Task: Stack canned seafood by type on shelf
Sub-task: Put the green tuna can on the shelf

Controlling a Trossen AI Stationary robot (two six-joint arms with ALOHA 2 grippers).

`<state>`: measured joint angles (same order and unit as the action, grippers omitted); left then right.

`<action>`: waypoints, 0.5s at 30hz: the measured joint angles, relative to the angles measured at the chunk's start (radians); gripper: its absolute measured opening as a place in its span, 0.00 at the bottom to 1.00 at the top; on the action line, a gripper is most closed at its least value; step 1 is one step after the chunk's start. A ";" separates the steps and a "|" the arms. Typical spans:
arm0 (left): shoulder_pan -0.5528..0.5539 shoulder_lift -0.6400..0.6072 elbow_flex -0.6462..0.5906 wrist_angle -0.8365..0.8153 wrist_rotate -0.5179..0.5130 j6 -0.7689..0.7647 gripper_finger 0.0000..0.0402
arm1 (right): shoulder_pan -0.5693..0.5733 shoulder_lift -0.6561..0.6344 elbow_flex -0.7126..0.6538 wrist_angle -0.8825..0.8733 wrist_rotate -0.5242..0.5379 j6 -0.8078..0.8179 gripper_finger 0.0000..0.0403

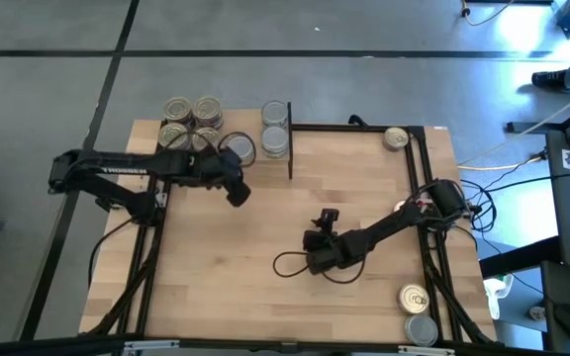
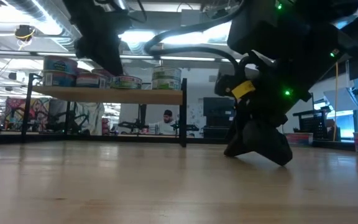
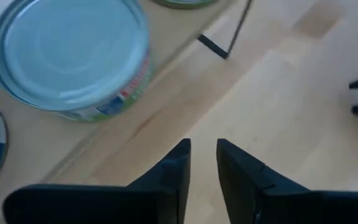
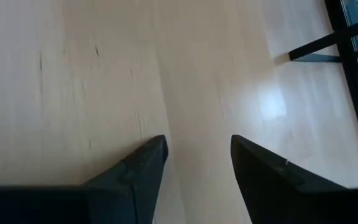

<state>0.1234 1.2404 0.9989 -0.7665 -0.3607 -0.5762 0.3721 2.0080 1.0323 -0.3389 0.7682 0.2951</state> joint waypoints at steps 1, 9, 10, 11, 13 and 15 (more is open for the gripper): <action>0.021 0.000 0.000 0.002 0.012 0.000 0.17 | 0.000 0.001 -0.005 0.005 0.001 0.000 0.47; 0.156 0.010 0.000 0.001 0.117 -0.004 0.09 | 0.000 0.000 -0.036 0.076 0.004 -0.005 0.47; 0.167 0.012 0.000 -0.004 0.134 -0.002 0.09 | 0.000 0.000 -0.036 0.087 0.004 -0.005 0.47; 0.177 0.015 0.000 -0.007 0.142 0.004 0.08 | 0.000 0.000 -0.037 0.099 0.005 -0.005 0.47; 0.193 0.019 0.000 -0.004 0.148 0.020 0.07 | 0.000 0.002 -0.038 0.124 0.007 -0.005 0.47; 0.209 0.020 0.000 -0.001 0.150 0.035 0.07 | 0.000 0.004 -0.039 0.152 0.007 -0.007 0.47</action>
<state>0.3323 1.2606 0.9989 -0.7678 -0.2108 -0.5411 0.3717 2.0122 0.9936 -0.1873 0.7750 0.2881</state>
